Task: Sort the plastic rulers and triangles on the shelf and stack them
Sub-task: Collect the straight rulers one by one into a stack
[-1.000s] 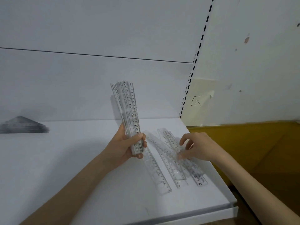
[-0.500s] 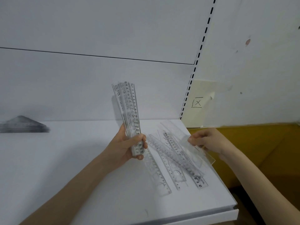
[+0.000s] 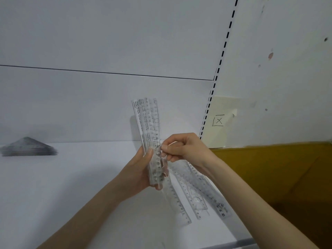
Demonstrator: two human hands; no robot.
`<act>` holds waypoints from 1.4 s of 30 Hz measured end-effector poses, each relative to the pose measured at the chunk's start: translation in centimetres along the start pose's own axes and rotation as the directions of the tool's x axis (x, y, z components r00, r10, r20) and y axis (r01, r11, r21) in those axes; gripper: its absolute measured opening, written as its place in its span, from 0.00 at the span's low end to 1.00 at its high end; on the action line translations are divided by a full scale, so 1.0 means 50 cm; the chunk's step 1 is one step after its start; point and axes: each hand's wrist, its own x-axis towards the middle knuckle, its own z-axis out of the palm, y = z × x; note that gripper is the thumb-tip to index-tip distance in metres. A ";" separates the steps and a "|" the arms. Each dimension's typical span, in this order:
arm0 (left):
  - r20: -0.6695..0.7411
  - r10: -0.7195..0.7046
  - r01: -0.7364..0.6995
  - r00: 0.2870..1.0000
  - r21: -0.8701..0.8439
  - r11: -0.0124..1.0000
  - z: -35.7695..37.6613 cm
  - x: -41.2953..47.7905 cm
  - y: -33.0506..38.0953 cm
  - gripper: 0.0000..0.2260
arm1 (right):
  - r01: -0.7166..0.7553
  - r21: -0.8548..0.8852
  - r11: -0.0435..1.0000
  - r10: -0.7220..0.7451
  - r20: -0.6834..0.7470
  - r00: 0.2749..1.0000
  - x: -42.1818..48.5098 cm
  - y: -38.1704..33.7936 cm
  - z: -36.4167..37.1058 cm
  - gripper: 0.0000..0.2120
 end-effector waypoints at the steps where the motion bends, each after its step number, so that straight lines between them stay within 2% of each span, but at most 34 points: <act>1: 0.006 0.005 -0.005 1.000 0.003 1.000 -0.001 0.000 0.001 0.24 | 0.009 -0.008 1.000 -0.009 -0.012 1.000 0.006 -0.002 0.005 0.02; 6: 0.030 0.015 -0.013 0.999 -0.070 0.997 -0.004 0.003 0.007 0.26 | 0.030 -0.065 0.997 -0.035 -0.085 0.996 0.021 -0.004 0.014 0.07; 9: 0.011 0.002 -0.001 1.000 -0.055 0.998 -0.005 0.004 0.006 0.26 | 0.039 -0.113 0.993 -0.051 -0.108 0.993 0.025 -0.002 0.017 0.07; 13: -0.018 0.001 -0.002 1.000 -0.034 0.999 -0.002 0.002 0.005 0.22 | 0.060 -0.225 0.973 -0.091 -0.130 0.987 0.025 -0.004 0.017 0.08; 18: 0.002 0.000 0.000 1.000 -0.061 0.998 0.001 -0.004 0.007 0.18 | 0.099 -0.325 0.941 -0.132 -0.083 0.988 0.025 -0.011 0.012 0.10; 21: -0.026 0.004 -0.006 1.000 -0.074 0.997 0.000 -0.001 0.009 0.16 | 0.064 -0.398 0.915 -0.132 -0.144 0.981 0.015 -0.008 -0.036 0.09; 23: -0.031 0.017 -0.019 0.999 -0.077 0.997 -0.004 -0.001 0.008 0.14 | -0.025 -0.622 0.782 -0.104 -0.171 0.980 0.002 0.013 -0.084 0.09; 25: -0.036 0.020 -0.023 0.999 -0.075 0.997 -0.007 0.001 0.006 0.14 | -0.137 -0.798 0.587 0.043 -0.139 0.989 -0.020 0.046 -0.112 0.12; 26: -0.038 0.011 -0.014 0.999 -0.079 0.997 -0.007 0.003 0.006 0.17 | -0.175 -0.831 0.528 0.125 -0.127 0.984 -0.032 0.062 -0.116 0.16; 28: -0.030 -0.012 0.009 0.999 -0.092 0.996 -0.009 0.008 0.003 0.24 | -0.215 -0.844 0.492 0.210 -0.125 0.970 -0.053 0.086 -0.113 0.20; 31: -0.035 -0.049 0.045 0.998 -0.096 0.994 -0.010 0.012 -0.002 0.23 | -0.224 -0.823 0.521 0.188 -0.146 0.971 -0.063 0.101 -0.111 0.16; 35: -0.061 -0.090 0.085 0.994 -0.077 0.993 -0.010 0.012 -0.004 0.24 | -0.292 -0.743 0.602 0.241 -0.179 0.954 -0.064 0.104 -0.115 0.15; 37: -0.066 -0.081 0.076 0.995 -0.081 0.994 -0.010 0.011 -0.003 0.23 | -0.311 -0.712 0.630 0.229 -0.212 0.950 -0.065 0.104 -0.121 0.13; 40: -0.071 -0.046 0.039 0.996 -0.095 0.995 -0.010 0.008 -0.003 0.19 | -0.323 -0.661 0.677 0.211 -0.247 0.946 -0.063 0.107 -0.134 0.06; 42: -0.081 -0.035 0.026 0.996 -0.102 0.994 -0.011 0.009 -0.003 0.17 | -0.327 -0.588 0.740 0.221 -0.247 0.943 -0.065 0.103 -0.138 0.05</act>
